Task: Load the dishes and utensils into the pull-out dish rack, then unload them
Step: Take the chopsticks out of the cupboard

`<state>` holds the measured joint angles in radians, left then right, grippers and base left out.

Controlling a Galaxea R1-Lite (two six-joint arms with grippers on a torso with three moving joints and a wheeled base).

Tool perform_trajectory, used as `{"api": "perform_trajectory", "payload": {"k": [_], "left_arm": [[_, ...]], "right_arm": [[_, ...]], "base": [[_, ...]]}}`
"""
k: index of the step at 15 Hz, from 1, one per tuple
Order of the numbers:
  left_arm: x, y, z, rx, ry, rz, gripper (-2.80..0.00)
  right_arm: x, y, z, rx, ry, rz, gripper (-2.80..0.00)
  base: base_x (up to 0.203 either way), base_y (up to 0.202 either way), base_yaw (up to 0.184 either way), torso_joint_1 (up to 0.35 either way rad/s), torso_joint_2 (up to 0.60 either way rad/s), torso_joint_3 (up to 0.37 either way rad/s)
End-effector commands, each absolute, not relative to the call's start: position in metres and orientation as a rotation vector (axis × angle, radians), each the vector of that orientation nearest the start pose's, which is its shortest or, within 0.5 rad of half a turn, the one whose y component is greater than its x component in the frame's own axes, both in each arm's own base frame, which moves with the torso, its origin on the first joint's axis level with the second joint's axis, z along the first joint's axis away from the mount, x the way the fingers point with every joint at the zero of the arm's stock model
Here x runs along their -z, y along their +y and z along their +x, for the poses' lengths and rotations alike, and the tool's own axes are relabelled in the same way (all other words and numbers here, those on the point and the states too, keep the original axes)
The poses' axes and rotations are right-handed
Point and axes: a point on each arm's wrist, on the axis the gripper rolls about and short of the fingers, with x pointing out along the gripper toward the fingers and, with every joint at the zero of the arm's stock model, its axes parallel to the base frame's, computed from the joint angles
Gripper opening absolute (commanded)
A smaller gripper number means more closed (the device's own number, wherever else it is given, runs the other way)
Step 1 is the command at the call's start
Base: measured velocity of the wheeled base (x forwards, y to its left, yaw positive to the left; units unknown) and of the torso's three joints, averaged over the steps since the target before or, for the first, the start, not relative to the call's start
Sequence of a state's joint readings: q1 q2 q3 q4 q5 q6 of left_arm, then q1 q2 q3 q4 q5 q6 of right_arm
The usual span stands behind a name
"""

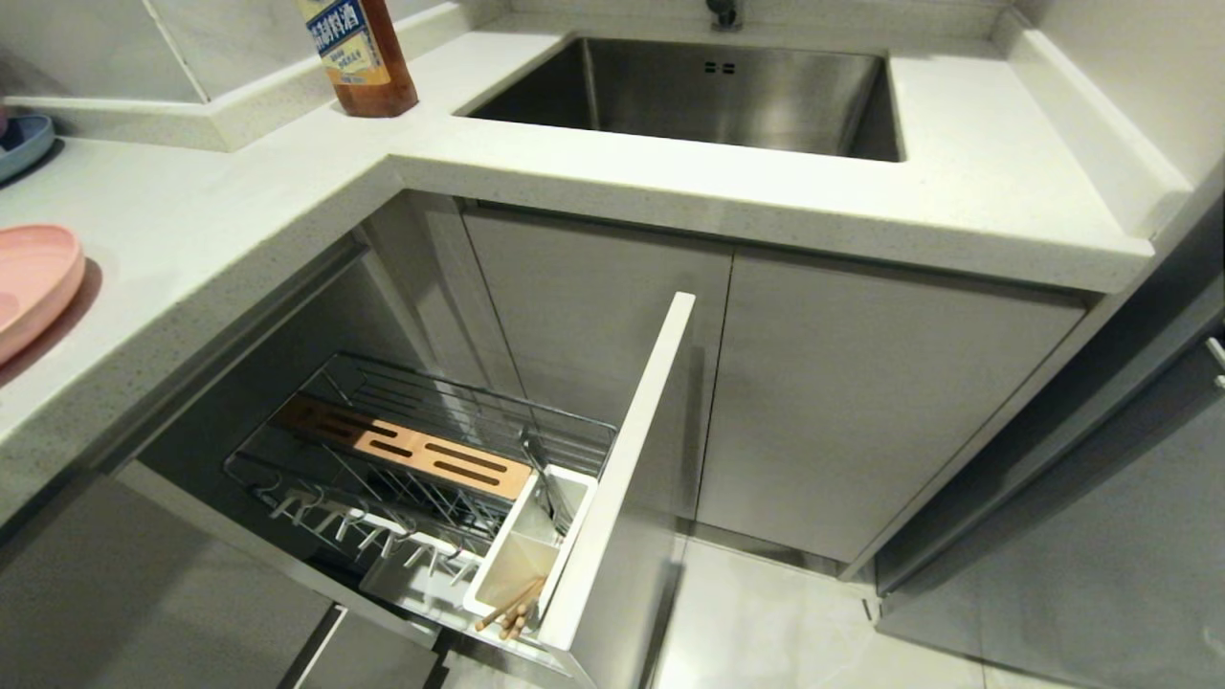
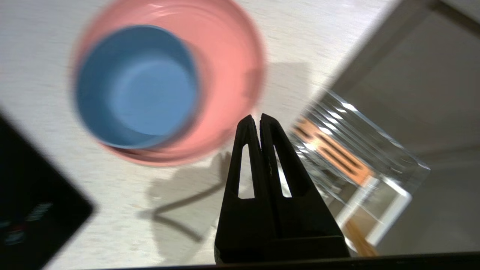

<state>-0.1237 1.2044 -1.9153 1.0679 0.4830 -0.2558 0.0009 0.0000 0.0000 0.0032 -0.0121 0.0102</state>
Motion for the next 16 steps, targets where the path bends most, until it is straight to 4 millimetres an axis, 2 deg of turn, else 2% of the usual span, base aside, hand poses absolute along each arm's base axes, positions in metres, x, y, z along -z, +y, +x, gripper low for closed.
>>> {"api": "perform_trajectory", "payload": {"k": [1, 3, 6, 12, 16], "left_arm": [[-0.413, -0.001, 0.052, -0.304, 0.28, -0.17, -2.8], [-0.403, -0.008, 0.048, -0.165, 0.317, -0.196, -2.8], [-0.381, -0.022, 0.057, -0.039, 0.43, -0.215, -2.8], [-0.331, -0.075, 0.118, -0.038, 0.731, -0.181, -2.8], [-0.303, -0.101, 0.147, 0.013, 0.94, -0.201, -2.8]], "right_arm": [[-0.075, 0.0, -0.023, 0.011, 0.005, 0.011, -2.8], [-0.075, 0.0, -0.023, 0.011, 0.005, 0.01, -2.8], [-0.075, 0.0, -0.023, 0.011, 0.005, 0.01, -2.8], [-0.075, 0.0, -0.023, 0.011, 0.005, 0.01, -2.8], [-0.075, 0.0, -0.023, 0.011, 0.005, 0.011, -2.8]], "base": [[0.0, 0.0, 0.0, 0.0, 0.0, 0.0], [0.0, 0.0, 0.0, 0.0, 0.0, 0.0], [0.0, 0.0, 0.0, 0.0, 0.0, 0.0], [0.0, 0.0, 0.0, 0.0, 0.0, 0.0], [0.0, 0.0, 0.0, 0.0, 0.0, 0.0]]}}
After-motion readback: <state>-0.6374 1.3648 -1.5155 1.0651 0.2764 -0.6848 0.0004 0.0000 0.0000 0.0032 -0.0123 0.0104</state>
